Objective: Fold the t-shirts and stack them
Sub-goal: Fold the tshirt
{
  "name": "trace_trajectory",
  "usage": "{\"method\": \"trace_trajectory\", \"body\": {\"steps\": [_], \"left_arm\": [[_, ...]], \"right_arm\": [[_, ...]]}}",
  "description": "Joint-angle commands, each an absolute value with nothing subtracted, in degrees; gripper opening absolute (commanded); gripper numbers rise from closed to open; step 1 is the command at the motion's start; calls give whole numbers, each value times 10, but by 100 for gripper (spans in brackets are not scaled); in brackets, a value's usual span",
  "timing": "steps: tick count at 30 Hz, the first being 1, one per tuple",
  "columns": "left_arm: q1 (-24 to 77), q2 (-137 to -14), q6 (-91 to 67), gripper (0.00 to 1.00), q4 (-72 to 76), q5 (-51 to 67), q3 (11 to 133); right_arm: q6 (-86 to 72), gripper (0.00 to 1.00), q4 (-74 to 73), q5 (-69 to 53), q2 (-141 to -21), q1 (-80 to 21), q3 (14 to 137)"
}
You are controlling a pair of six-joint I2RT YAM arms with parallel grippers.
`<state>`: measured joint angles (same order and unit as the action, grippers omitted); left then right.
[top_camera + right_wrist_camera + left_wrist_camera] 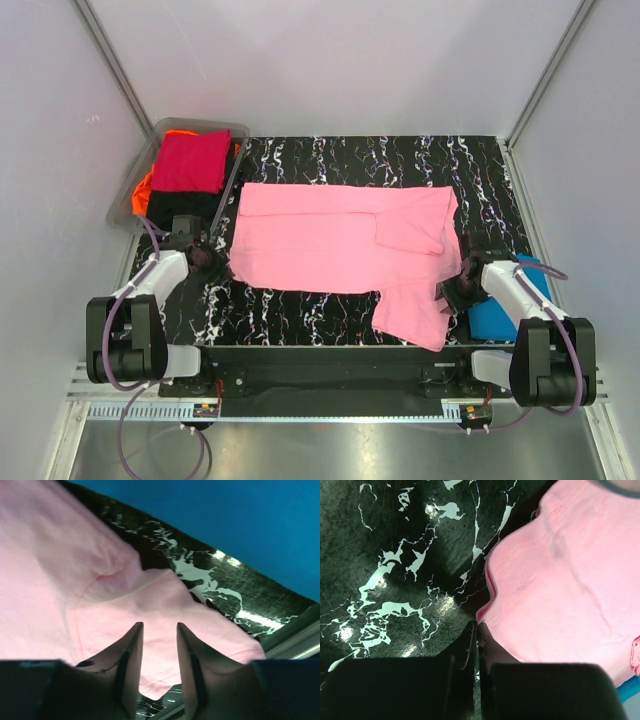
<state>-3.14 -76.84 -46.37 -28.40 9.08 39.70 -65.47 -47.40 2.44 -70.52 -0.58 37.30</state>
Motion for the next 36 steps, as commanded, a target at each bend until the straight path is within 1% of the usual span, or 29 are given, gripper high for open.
{"method": "trace_trajectory", "body": {"steps": [1,2,4,7,11,14,15,17,20,22,27,28,29,31,32,36], "left_arm": [[-35,-751,-464,0,-274,104,391],[-34,-753,-465,0,-274,105,391],[-34,-755,-468,0,-273,105,392],[-34,-763,-471,0,-269,108,395],[-34,-779,-469,0,-266,115,408],[-34,-787,-468,0,-267,116,416],[-35,-790,-466,0,-267,116,417],[-35,-794,-465,0,-267,116,420],[-34,-794,-467,0,-267,116,421],[-34,-795,-468,0,-267,116,423],[-34,-788,-468,0,-267,116,423],[-35,-786,-468,0,-269,115,422],[-35,-781,-468,0,-270,117,420],[-35,-773,-470,0,-272,119,416],[-34,-763,-470,0,-273,118,415],[-34,-731,-470,0,-284,115,403]], "right_arm": [[-711,45,-479,17,-694,-3,348],[-717,52,-480,17,-693,-4,348],[-733,56,-476,15,-704,-4,352],[-733,57,-450,8,-743,-4,367],[-759,56,-423,4,-792,-4,367],[-773,50,-408,18,-801,-4,361],[-780,43,-407,23,-799,-4,359],[-782,38,-406,24,-788,-4,357],[-776,26,-415,19,-769,-4,359],[-767,20,-435,21,-749,-4,363],[-733,19,-475,33,-712,-4,362],[-728,18,-478,33,-704,-4,359],[-722,12,-479,29,-700,-4,357],[-704,9,-488,18,-691,-3,352],[-701,0,-491,14,-686,-3,350],[-666,0,-493,7,-659,-4,352]]}}
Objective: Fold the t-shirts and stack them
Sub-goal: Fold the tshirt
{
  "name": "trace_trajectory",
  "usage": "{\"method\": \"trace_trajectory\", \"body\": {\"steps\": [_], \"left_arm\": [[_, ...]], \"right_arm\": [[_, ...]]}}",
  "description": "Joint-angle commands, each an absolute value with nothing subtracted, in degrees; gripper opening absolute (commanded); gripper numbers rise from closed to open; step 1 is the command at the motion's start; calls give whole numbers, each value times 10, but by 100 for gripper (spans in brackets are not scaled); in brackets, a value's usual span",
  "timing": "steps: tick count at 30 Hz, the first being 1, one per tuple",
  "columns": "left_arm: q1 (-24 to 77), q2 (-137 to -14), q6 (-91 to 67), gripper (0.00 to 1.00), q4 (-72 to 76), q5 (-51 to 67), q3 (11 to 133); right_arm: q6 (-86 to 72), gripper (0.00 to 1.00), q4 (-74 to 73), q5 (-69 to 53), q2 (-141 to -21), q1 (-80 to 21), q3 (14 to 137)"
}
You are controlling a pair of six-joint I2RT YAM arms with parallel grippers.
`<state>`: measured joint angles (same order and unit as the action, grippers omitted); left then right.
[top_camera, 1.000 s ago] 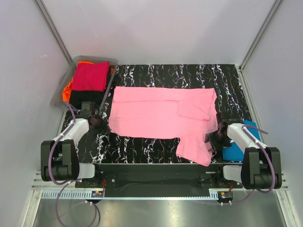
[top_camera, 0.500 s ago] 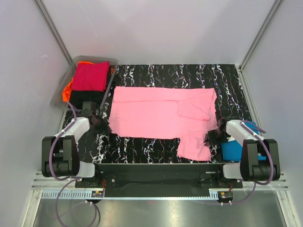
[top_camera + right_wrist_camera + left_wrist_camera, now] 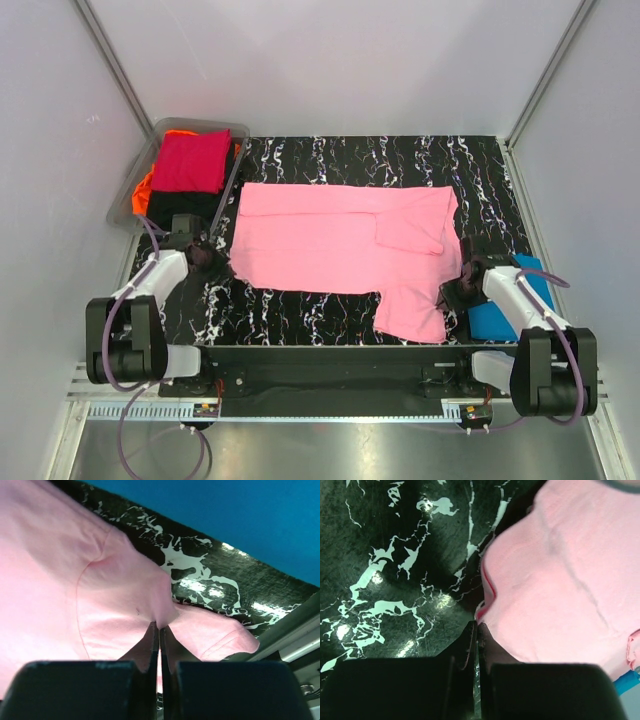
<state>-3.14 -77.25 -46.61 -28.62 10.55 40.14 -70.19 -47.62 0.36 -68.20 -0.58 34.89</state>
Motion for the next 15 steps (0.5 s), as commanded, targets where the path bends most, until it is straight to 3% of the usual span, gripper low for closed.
{"method": "trace_trajectory", "body": {"steps": [1,15], "left_arm": [[-33,-723,-471,0,-289,115,402],[-34,-633,-474,0,-337,93,370]], "right_arm": [[-660,0,-492,7,-655,-7,359],[-512,0,-507,5,-618,-24,465]]}}
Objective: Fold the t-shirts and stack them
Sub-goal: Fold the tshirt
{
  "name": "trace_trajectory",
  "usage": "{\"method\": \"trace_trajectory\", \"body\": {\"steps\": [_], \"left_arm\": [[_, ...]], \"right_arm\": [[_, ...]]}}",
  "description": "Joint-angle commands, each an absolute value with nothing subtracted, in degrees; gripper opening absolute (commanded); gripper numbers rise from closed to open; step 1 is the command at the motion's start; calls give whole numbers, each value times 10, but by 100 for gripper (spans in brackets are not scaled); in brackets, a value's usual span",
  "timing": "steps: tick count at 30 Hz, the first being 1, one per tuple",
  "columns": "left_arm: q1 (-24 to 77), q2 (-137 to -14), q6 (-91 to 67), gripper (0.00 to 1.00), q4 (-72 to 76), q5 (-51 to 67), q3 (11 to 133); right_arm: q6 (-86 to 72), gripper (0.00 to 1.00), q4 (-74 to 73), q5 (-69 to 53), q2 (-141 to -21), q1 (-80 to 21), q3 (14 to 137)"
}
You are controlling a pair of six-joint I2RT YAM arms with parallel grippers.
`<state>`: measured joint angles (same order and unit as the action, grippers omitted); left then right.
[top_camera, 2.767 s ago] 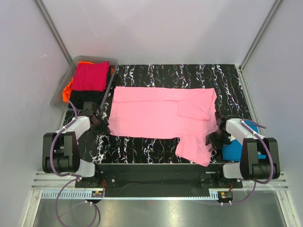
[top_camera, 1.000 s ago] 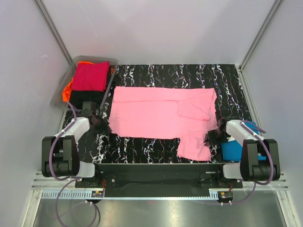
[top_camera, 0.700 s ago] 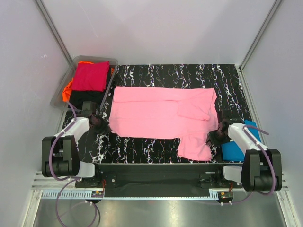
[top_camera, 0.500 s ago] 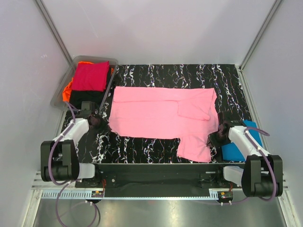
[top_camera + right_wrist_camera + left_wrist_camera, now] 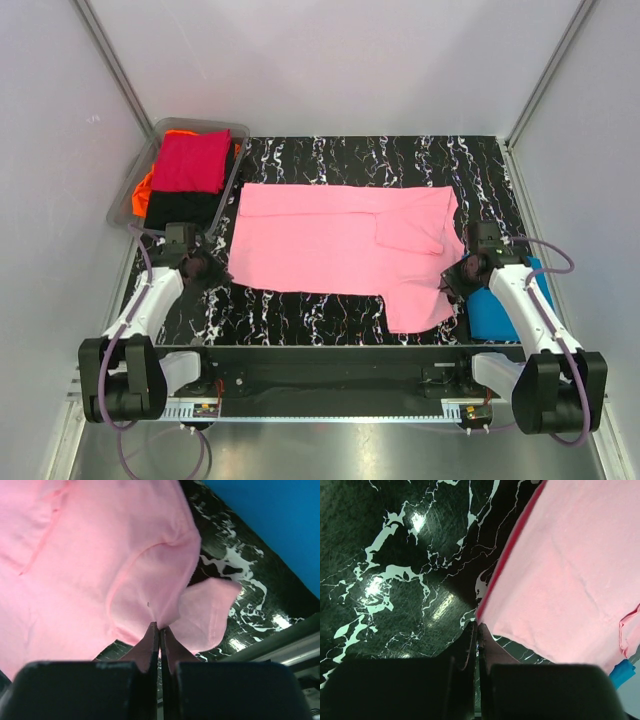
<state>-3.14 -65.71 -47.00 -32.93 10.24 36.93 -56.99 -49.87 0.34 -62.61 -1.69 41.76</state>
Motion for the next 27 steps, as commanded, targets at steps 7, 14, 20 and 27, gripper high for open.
{"method": "trace_trajectory", "body": {"steps": [7,14,20,27], "left_arm": [[-34,-664,-454,0,-340,87,414],[-34,-756,-413,0,-341,63,519],[-24,-850,-406,0,-340,62,607],[-3,-935,-417,0,-332,56,692]], "right_arm": [[-422,0,-449,2,-644,-31,539],[-360,0,-428,18,-755,-32,655],[-324,0,-425,28,-857,-33,773],[-300,0,-422,13,-973,-32,872]]}}
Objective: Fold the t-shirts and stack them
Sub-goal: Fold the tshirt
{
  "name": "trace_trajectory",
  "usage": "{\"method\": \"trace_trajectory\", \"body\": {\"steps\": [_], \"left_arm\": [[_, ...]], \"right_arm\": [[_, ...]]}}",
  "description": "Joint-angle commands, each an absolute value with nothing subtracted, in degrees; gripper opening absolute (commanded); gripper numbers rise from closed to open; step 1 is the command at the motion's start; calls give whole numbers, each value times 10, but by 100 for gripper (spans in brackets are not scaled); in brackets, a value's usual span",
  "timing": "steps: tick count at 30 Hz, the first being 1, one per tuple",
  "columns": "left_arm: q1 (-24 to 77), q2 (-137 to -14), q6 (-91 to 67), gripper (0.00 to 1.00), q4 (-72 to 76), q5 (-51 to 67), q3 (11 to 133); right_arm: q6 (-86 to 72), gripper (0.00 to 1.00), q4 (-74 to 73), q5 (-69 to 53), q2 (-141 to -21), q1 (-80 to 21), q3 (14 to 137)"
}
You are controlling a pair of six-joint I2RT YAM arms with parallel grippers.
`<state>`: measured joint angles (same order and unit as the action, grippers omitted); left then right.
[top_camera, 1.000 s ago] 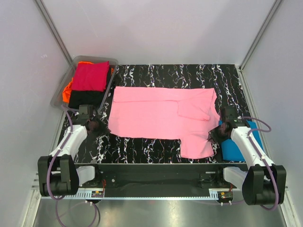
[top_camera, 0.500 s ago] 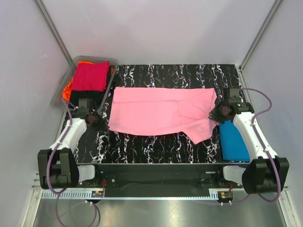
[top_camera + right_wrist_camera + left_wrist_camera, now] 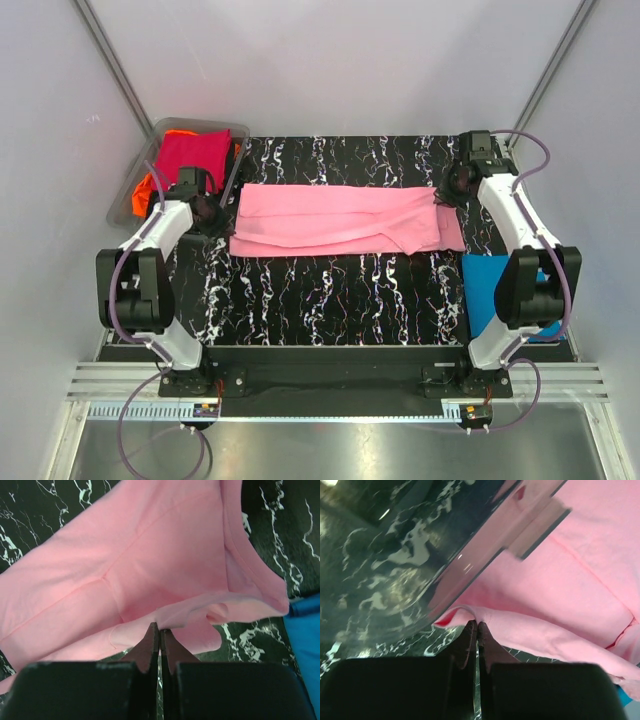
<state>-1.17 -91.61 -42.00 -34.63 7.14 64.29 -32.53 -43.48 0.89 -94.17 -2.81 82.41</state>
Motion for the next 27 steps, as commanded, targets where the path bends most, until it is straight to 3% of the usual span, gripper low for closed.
{"method": "trace_trajectory", "body": {"steps": [1,27], "left_arm": [[-3,-944,-419,0,-333,55,702],[-3,-1079,-432,0,-333,13,816]], "right_arm": [[-297,0,-422,8,-983,-31,881],[-287,0,-422,-12,-1079,12,924]]}}
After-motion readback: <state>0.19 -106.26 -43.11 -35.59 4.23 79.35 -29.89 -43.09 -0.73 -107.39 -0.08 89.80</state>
